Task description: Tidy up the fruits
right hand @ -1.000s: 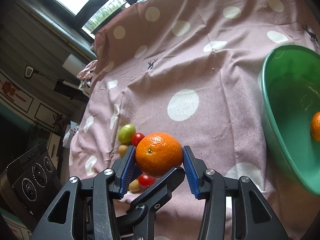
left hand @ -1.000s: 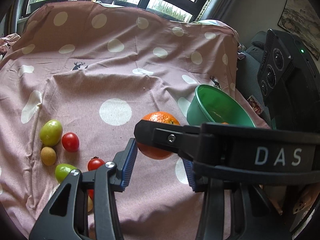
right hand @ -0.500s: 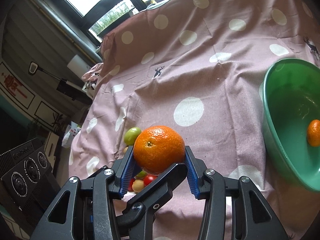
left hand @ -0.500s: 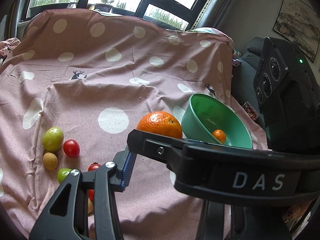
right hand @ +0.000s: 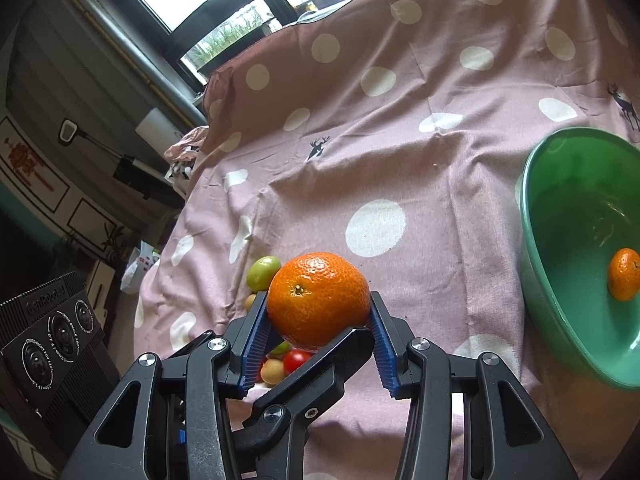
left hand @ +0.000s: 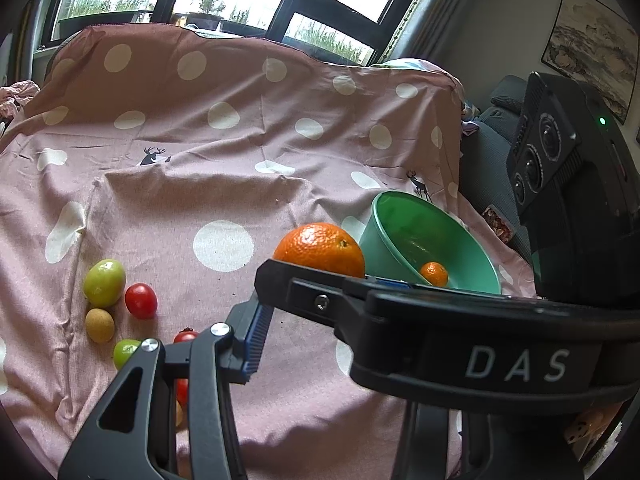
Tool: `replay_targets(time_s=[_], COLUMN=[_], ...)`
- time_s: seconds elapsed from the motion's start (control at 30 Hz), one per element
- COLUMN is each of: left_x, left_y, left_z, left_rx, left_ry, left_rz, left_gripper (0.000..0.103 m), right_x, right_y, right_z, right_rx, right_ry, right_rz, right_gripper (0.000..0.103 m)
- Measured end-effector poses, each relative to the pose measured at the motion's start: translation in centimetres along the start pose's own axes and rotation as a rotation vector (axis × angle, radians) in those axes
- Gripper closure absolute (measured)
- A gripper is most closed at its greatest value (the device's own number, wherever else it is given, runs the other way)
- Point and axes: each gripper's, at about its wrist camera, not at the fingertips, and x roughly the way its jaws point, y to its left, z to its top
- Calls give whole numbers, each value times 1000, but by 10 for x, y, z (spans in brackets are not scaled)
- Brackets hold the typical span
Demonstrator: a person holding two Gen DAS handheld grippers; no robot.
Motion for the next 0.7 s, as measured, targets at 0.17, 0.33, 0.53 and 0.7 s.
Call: replay_targets(time_s=[0.17,0.33,0.53,0.7], left_x=[-3,-2,5,5], left_y=[-2,-2,-3,-2], left_z=[-1,-1,-1,-2], left_rx=[8,11,16,7], left_ry=[-11,-9,12,15], left_rz=[0,-1,6,-3], left_gripper=[59,59,59,59], right_x=[-3,-6,-6,-5], right_y=[-1,2,1,1], right_z=[1,1,2,2], right_rx=[3,-17,-32,-40], right_ry=[-5,-24,-30,-27], right_rz=[13,-12,-39,-48], right_gripper=[54,54,54,54])
